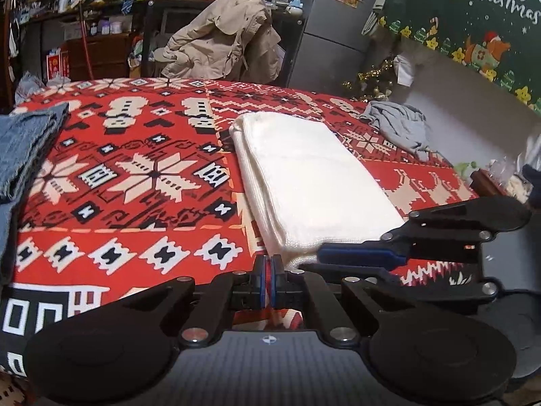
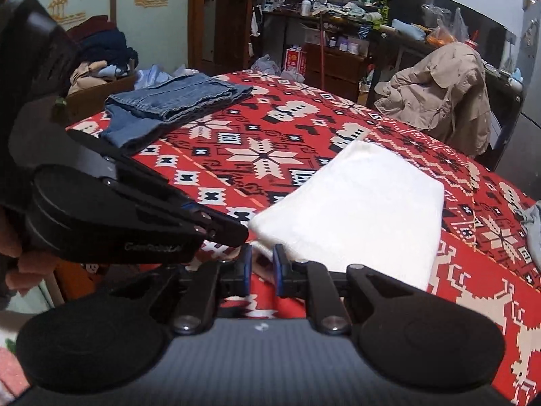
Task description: Fold clothes
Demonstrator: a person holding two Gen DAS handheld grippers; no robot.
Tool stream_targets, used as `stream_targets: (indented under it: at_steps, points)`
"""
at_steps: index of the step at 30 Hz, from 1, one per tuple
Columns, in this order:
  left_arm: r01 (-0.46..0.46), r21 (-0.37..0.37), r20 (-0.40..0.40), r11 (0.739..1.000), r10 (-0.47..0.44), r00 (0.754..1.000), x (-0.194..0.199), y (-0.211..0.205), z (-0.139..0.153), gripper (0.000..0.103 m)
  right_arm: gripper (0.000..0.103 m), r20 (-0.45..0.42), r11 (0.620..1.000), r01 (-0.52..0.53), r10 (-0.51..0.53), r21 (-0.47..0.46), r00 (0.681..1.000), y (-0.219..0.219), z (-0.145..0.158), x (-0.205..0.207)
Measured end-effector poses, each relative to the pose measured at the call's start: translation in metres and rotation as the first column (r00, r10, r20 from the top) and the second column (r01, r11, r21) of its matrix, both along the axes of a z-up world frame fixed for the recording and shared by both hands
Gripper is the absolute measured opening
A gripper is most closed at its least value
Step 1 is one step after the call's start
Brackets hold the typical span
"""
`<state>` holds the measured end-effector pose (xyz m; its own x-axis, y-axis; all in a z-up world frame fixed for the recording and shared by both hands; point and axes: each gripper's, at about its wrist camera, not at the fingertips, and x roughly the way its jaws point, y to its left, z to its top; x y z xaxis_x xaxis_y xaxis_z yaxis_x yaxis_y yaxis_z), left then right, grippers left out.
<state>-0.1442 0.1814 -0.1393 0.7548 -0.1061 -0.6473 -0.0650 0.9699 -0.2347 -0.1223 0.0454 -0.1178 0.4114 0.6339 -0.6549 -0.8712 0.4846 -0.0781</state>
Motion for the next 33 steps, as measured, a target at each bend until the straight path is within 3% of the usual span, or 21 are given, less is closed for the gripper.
stream_targets:
  at_steps: [9, 16, 20, 23, 25, 27, 31, 33]
  points:
    - [0.013, -0.08, -0.01, 0.997, -0.014, 1.0, 0.004, 0.007, -0.002, 0.001, 0.014, 0.132, 0.991, -0.076, 0.09, -0.106, 0.987, 0.018, -0.005, -0.011]
    - [0.03, -0.07, -0.021, 0.997, -0.031, 0.999, 0.003, 0.004, -0.002, 0.0, 0.014, 0.121, 0.989, -0.091, 0.106, -0.12, 0.987, 0.021, -0.01, -0.01]
    - [0.041, -0.047, -0.021, 0.998, -0.042, 0.999, -0.002, 0.003, -0.001, 0.001, 0.014, 0.056, 0.994, -0.077, 0.082, -0.082, 0.995, 0.009, -0.008, -0.011]
    - [0.034, -0.034, -0.015, 0.999, -0.035, 0.999, -0.008, 0.005, 0.0, 0.001, 0.014, -0.083, 1.0, 0.004, -0.005, -0.003, 0.997, -0.012, -0.006, -0.001]
    - [0.034, -0.018, -0.01, 0.999, -0.035, 0.999, -0.012, 0.004, 0.002, 0.001, 0.014, -0.227, 0.99, 0.12, -0.101, 0.07, 0.969, -0.033, -0.008, 0.013]
    - [0.045, -0.003, -0.004, 0.999, -0.045, 0.999, -0.014, 0.001, 0.004, 0.001, 0.014, -0.369, 0.96, 0.248, -0.186, 0.129, 0.911, -0.055, -0.012, 0.026]
    - [0.078, 0.007, -0.002, 0.997, -0.078, 0.997, -0.015, -0.009, 0.006, 0.002, 0.014, -0.535, 0.87, 0.453, -0.293, 0.195, 0.793, -0.088, -0.027, 0.044]
    - [0.094, 0.0, -0.004, 0.996, -0.094, 0.996, -0.014, -0.015, 0.006, 0.002, 0.013, -0.619, 0.806, 0.544, -0.308, 0.233, 0.722, -0.104, -0.036, 0.053]
